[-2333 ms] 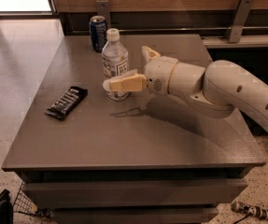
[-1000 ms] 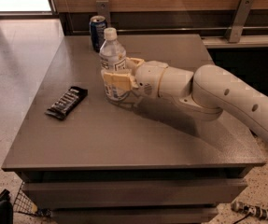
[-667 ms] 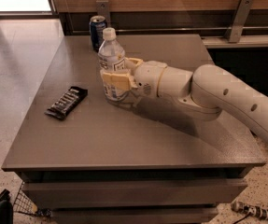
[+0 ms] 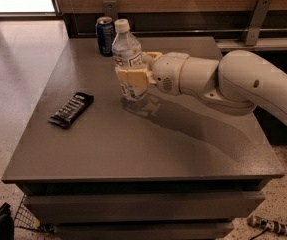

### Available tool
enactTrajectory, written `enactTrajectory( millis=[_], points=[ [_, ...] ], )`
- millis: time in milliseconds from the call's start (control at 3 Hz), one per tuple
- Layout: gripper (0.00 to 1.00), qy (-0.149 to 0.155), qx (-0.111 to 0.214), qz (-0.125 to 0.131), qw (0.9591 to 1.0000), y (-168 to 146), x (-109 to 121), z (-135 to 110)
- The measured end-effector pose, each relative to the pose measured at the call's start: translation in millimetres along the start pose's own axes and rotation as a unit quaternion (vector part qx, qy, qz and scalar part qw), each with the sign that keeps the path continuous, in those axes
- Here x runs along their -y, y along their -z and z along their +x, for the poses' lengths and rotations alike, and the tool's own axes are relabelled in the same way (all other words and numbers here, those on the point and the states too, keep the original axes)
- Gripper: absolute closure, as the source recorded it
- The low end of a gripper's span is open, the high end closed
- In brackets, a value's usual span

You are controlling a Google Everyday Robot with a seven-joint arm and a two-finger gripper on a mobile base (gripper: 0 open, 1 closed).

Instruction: Knock blue plastic bottle over

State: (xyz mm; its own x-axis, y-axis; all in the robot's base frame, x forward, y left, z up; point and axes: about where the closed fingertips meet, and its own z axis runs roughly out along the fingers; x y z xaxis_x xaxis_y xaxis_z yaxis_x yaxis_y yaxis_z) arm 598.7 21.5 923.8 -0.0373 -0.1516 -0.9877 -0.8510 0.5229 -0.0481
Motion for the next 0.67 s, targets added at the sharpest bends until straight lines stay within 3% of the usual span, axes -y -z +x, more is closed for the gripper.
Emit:
enactTrajectory(
  millis=[333,667],
  points=[
    [1.00,0.028,-0.049,-0.001,0.9984,11,1,-21],
    [1.00,0.069,-0.151,-0.009,0.9861,18,4,-39]
  ],
)
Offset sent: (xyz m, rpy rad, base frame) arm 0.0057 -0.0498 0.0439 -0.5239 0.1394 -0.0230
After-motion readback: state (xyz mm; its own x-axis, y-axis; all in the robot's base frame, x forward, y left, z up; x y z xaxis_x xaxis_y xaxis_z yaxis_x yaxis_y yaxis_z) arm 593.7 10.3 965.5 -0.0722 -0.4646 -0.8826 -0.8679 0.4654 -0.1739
